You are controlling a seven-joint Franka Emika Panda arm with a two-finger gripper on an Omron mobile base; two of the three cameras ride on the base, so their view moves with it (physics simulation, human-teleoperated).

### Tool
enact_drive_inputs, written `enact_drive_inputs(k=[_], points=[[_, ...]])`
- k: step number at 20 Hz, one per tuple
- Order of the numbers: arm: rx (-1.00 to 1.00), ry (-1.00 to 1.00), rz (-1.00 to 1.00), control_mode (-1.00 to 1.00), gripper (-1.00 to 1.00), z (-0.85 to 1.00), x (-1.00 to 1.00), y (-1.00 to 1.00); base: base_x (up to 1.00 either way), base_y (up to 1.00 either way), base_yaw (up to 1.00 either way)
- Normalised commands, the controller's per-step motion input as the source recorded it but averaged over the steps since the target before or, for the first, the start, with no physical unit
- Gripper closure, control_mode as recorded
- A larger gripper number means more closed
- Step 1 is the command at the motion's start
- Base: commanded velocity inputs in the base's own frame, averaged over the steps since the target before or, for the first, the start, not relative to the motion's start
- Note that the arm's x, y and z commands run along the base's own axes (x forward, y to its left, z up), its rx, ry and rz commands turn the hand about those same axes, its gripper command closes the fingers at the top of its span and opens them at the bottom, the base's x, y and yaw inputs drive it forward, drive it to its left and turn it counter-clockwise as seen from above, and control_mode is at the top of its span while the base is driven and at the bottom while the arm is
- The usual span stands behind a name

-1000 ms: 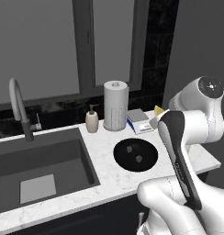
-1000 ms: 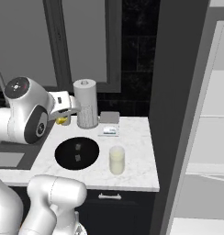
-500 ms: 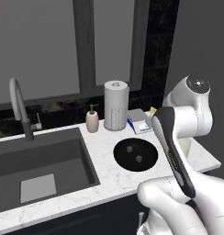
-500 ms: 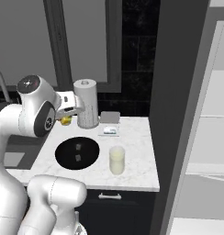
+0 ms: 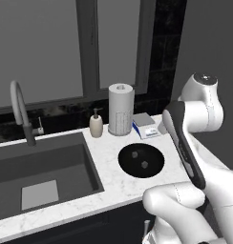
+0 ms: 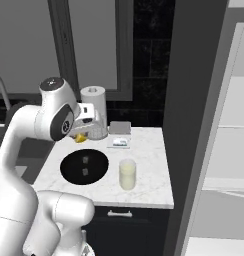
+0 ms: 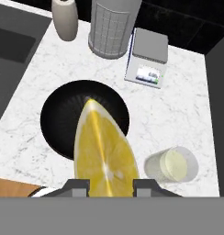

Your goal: Grab a lemon wedge from the fridge and one ice cube from the ice bowl, and put them in the glass of lemonade.

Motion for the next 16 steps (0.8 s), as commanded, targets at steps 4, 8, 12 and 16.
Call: enact_drive_inputs(k=[4,8,12,16], points=[[0.00,0.09,-0.08,-1.00,1.00,-0.28,0.00,-0.26,0.00,0.00,0.00],[0.00,0.00,-0.06,-1.00,1.00,-0.26,0.00,-0.19,0.00,0.00,0.00],[0.00,0.00,-0.07,-1.00,1.00,-0.29,0.12,-0.26,0.00,0.00,0.00],[0.00,0.02,-0.08,-1.00,1.00,-0.23,0.15,-0.32,0.00,0.00,0.00]])
